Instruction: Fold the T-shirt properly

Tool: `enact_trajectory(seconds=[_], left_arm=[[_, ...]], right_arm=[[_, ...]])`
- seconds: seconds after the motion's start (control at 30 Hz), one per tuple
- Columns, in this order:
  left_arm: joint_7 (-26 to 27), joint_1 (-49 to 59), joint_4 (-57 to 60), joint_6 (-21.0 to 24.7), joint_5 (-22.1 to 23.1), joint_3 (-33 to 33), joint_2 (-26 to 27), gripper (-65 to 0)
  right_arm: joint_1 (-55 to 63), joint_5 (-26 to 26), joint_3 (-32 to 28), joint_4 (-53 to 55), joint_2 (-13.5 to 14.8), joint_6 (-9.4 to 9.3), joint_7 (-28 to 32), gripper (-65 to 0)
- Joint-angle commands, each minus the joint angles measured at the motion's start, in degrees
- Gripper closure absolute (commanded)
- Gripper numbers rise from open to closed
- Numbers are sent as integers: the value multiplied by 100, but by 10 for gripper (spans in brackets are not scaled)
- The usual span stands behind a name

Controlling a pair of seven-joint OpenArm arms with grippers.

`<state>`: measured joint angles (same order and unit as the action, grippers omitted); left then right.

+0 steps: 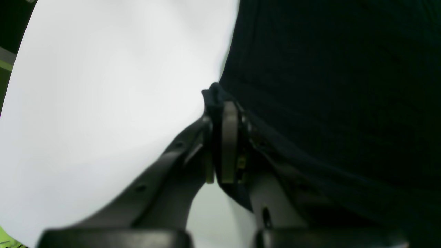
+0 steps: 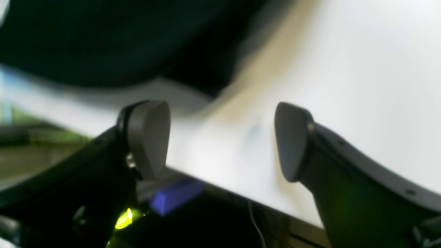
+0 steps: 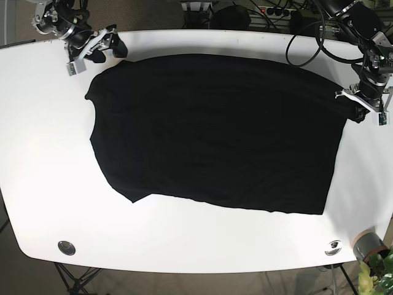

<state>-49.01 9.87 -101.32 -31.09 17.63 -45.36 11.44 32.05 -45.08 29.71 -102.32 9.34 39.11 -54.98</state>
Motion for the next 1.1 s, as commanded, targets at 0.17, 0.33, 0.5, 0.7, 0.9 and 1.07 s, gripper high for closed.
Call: enact_trajectory(seconds=[0.17,0.33,0.5,0.7,0.9,1.07], left_arm=[[150,-33,-106,1,44,-39,91,0],[150,-33,-106,1,44,-48,91,0],[150,-33,-106,1,44,-48,91,0],[150,-33,-106,1,44,-57,170,0],[150,-33,-97,1,44,-57,196,0],[150,-33,-97,1,44,-57,196,0]], right_arm=[[-27,820,-506,-93,28,89,465,-438],[-142,1365,-919,-75,28,89,870,-438],[-291,1629,-1059,153,28,89,1063,-438],[-476,1638,-1051,540,63,89,1212,-436],[-467,1638,-1059,558,72,89,1221,-262],[-405,1594,-1077,558,46,89,1204,-105]])
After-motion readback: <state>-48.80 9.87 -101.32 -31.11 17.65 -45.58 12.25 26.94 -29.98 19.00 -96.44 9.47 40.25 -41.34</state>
